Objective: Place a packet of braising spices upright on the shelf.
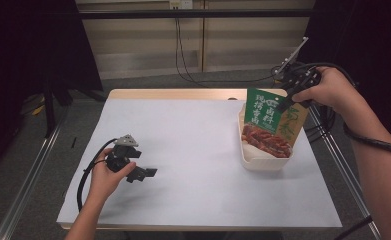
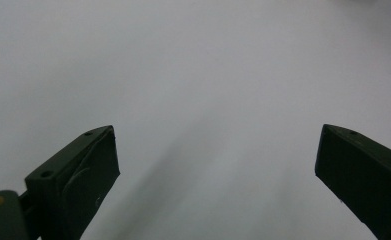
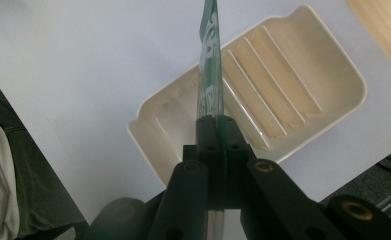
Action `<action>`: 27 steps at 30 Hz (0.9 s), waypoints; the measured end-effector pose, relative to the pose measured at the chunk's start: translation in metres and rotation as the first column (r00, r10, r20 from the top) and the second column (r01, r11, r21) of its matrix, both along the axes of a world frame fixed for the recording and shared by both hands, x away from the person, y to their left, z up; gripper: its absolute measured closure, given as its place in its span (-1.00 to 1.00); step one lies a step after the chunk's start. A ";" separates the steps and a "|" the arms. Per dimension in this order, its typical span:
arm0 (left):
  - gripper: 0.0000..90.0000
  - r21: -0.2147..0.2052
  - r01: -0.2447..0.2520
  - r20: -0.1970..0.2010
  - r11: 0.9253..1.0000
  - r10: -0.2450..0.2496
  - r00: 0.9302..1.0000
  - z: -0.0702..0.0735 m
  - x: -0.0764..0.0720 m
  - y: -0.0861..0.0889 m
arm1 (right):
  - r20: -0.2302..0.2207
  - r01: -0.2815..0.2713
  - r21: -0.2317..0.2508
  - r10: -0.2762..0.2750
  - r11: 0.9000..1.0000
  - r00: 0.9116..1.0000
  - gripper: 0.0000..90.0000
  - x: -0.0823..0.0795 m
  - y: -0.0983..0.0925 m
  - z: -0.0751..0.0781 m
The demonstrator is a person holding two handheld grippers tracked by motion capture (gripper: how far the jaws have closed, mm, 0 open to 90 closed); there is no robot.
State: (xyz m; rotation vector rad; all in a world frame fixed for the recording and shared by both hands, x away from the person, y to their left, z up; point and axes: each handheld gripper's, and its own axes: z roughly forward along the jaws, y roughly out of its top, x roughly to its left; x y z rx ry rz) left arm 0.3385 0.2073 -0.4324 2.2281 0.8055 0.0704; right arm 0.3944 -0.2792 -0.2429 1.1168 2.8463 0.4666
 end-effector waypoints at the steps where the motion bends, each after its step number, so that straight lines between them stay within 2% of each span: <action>1: -0.92 0.001 0.002 0.001 1.000 -0.002 1.000 0.000 0.000 0.000 | 0.001 0.000 -0.003 0.000 1.000 1.000 1.00 0.000 0.000 -0.001; 18: -0.92 0.006 -0.002 0.002 1.000 0.002 1.000 -0.001 0.000 -0.001 | -0.040 -0.002 -0.026 0.001 1.000 0.999 1.00 0.003 0.000 -0.014; 27: -0.92 0.003 0.010 -0.008 1.000 -0.010 1.000 -0.002 0.000 -0.001 | -0.055 0.034 -0.041 -0.036 0.999 0.998 0.97 0.004 -0.001 -0.019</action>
